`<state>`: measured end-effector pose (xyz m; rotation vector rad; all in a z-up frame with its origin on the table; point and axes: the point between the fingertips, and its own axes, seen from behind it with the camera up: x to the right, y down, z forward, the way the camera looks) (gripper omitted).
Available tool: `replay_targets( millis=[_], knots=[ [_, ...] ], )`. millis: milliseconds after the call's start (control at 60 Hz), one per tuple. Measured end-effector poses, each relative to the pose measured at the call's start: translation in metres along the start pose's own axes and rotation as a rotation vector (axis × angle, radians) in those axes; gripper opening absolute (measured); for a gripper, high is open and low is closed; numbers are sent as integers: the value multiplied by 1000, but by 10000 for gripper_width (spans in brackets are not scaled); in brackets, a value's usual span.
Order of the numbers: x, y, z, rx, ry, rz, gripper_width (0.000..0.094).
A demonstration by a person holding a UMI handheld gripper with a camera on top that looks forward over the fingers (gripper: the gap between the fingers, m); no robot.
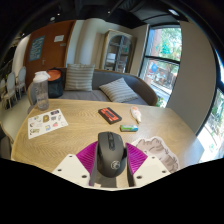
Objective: Arrange mouse
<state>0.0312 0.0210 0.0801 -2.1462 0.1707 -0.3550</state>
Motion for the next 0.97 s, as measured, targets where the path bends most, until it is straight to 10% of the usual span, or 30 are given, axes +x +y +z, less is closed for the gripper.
replay_targets(
  millis=[350, 450, 517, 967],
  knots=[
    [184, 99, 67, -176, 23, 57, 447],
    [187, 108, 69, -184, 18, 177, 582],
    [184, 116, 61, -230, 22, 197, 854],
    [80, 97, -99, -41, 82, 159, 855]
  ],
)
